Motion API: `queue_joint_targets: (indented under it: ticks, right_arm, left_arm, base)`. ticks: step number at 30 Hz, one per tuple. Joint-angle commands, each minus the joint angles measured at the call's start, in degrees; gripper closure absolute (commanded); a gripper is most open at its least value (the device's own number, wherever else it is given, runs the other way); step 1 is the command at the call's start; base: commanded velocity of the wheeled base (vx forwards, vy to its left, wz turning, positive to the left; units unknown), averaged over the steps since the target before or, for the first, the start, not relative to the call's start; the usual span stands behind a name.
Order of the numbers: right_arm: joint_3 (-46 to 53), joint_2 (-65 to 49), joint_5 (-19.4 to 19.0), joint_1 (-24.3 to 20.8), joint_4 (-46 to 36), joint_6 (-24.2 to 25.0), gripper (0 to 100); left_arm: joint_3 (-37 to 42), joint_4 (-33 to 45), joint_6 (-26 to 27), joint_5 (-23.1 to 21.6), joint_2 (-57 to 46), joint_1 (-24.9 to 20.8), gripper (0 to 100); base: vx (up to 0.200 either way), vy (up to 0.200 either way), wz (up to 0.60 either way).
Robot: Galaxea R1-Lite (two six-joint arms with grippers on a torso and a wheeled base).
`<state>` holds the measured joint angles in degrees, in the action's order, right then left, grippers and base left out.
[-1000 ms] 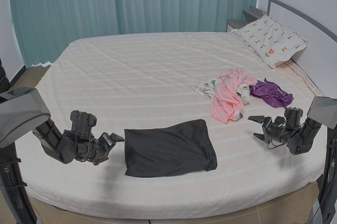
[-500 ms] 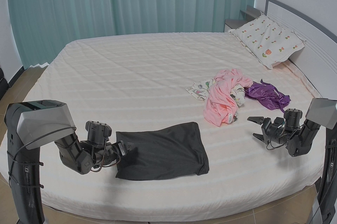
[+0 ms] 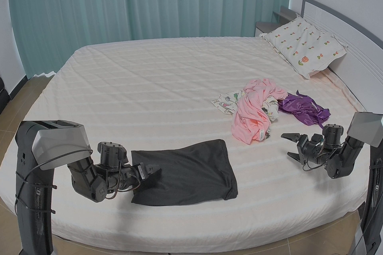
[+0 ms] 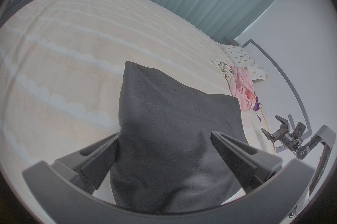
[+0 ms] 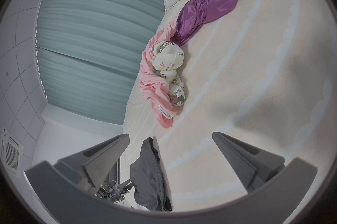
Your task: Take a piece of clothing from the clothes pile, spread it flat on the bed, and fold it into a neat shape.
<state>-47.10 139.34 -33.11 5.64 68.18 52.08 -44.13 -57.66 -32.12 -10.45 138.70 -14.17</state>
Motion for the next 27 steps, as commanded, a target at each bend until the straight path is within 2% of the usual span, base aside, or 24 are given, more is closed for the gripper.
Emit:
queue_joint_targets:
  ticks: [1,9,10,21,27]
  right_arm:
    - [-0.1,0.1,0.0,0.0,0.0,0.0,0]
    - [-0.1,0.1,0.0,0.0,0.0,0.0,0]
    - [-0.1,0.1,0.0,0.0,0.0,0.0,0]
    - [-0.1,0.1,-0.1,0.0,0.1,0.0,0]
    - [-0.1,0.1,-0.1,0.0,0.1,0.0,0]
  left_arm:
    - [0.0,-0.3,0.0,-0.7,0.5,0.1,0]
    - [-0.3,-0.3,0.1,-0.8,1.2,0.0,0]
    - [-0.3,-0.3,0.1,-0.8,1.3,0.1,100]
    - [1.0,0.3,-0.4,0.1,0.5,0.5,100]
    - [1.0,0.3,-3.6,0.3,-0.5,0.5,100]
  base:
    - [0.000,0.000,0.00]
    - [0.000,0.000,0.00]
    - [0.000,0.000,0.00]
    - [0.000,0.000,0.00]
    - [0.000,0.000,0.00]
